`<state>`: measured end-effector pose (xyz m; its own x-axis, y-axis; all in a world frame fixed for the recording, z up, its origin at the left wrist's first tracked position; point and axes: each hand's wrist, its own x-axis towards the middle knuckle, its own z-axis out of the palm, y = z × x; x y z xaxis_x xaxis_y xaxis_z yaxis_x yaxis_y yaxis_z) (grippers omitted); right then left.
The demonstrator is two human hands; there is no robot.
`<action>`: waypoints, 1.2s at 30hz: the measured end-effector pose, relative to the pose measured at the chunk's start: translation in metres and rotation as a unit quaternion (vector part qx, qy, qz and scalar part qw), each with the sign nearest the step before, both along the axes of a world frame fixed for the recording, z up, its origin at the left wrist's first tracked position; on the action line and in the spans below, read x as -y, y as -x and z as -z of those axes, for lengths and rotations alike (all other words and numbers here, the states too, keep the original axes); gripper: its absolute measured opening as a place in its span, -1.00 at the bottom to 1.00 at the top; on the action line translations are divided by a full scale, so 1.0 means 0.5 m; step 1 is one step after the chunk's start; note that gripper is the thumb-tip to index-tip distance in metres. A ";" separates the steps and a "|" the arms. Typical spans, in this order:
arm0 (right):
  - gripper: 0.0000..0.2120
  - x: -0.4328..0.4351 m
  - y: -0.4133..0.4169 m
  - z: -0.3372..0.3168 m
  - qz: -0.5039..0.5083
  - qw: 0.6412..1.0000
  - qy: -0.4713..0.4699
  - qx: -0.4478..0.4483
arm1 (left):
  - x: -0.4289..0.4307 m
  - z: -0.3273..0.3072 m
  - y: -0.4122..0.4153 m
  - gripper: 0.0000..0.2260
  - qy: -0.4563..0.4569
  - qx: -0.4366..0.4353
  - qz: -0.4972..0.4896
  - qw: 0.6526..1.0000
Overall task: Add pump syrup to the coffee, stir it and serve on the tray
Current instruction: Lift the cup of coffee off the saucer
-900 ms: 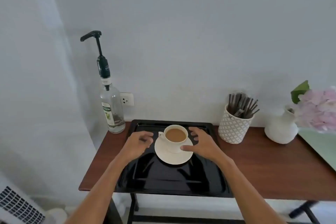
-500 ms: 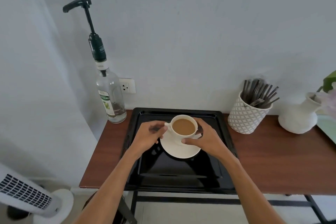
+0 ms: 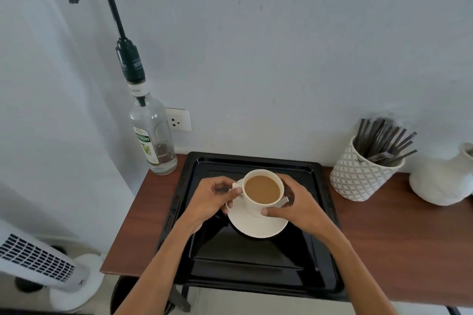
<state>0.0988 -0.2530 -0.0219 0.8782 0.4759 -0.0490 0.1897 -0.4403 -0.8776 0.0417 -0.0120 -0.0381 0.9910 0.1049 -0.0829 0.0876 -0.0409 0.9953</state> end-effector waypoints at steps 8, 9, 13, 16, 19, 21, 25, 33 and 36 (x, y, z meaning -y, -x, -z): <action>-0.24 0.006 -0.011 -0.006 -0.026 1.000 -0.011 0.012 | 0.012 0.010 0.005 -0.79 0.016 0.021 -0.018 0.999; -0.24 0.007 -0.012 -0.008 -0.029 0.999 -0.013 0.013 | 0.014 0.011 0.007 -0.80 0.018 0.028 -0.023 0.999; -0.25 0.009 -0.014 -0.013 -0.042 0.999 -0.019 0.014 | 0.023 0.016 0.014 -0.78 0.036 0.036 -0.034 0.998; -0.25 0.010 -0.014 -0.012 -0.048 0.998 -0.024 0.013 | 0.026 0.019 0.018 -0.80 0.045 0.025 -0.020 0.998; -0.24 0.011 -0.011 -0.008 -0.049 0.998 -0.032 0.010 | 0.027 0.021 0.021 -0.80 0.031 0.017 -0.002 0.999; -0.25 0.011 -0.010 -0.005 -0.047 0.998 -0.039 0.003 | 0.027 0.019 0.022 -0.79 0.015 0.015 0.007 1.000; -0.25 0.011 -0.009 -0.003 -0.047 0.998 -0.046 -0.001 | 0.041 0.010 0.026 -0.81 0.022 0.021 0.010 1.000; -0.28 0.009 -0.005 -0.009 -0.037 0.997 -0.061 0.003 | 0.086 -0.003 0.031 -0.79 0.030 0.036 -0.044 0.998; -0.29 0.009 -0.005 -0.020 -0.038 0.998 -0.058 0.009 | 0.099 -0.008 0.035 -0.73 0.042 0.041 -0.065 0.996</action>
